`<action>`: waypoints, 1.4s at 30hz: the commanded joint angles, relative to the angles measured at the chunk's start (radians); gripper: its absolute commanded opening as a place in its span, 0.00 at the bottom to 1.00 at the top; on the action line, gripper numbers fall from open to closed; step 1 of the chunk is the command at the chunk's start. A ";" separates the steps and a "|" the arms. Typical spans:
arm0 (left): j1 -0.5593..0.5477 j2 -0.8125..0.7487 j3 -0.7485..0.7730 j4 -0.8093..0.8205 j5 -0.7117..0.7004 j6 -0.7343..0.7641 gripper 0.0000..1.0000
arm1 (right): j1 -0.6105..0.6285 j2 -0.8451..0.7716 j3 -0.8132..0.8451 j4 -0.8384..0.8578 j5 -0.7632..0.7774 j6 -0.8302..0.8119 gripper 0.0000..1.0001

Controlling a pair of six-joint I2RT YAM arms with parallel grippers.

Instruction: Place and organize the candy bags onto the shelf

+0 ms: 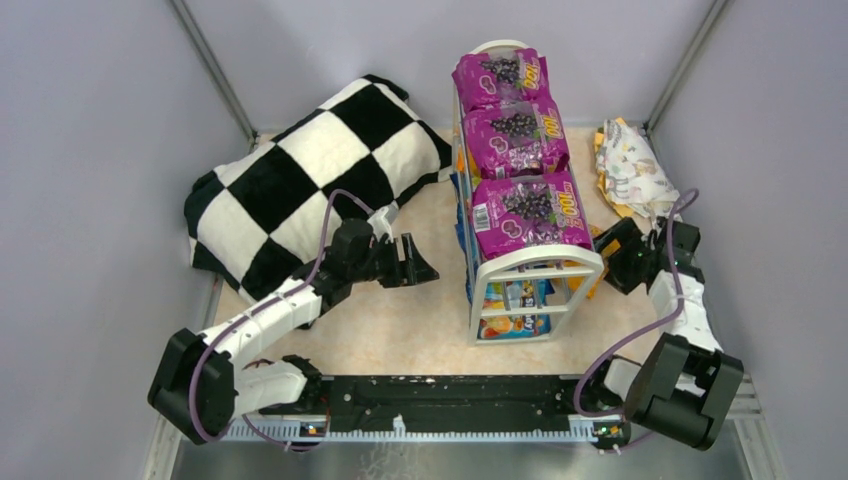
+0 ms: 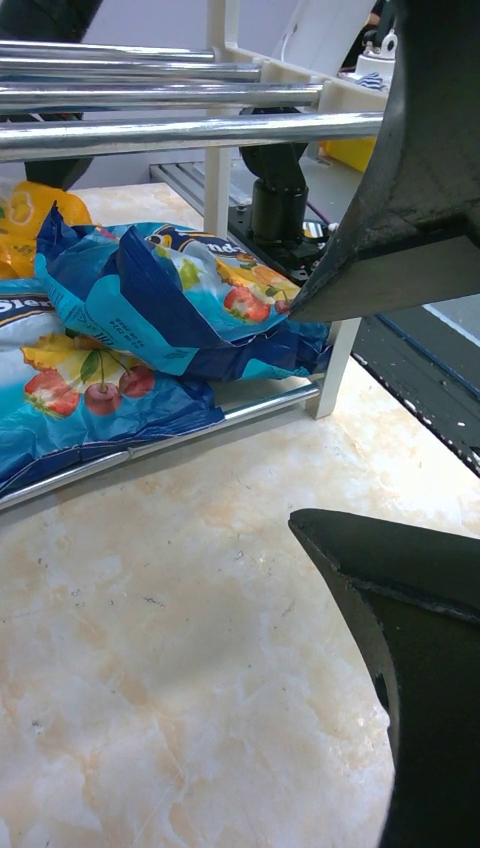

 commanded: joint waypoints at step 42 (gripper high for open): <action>0.005 -0.117 -0.020 -0.007 -0.059 0.032 0.77 | -0.199 -0.177 -0.117 0.113 0.037 0.412 0.19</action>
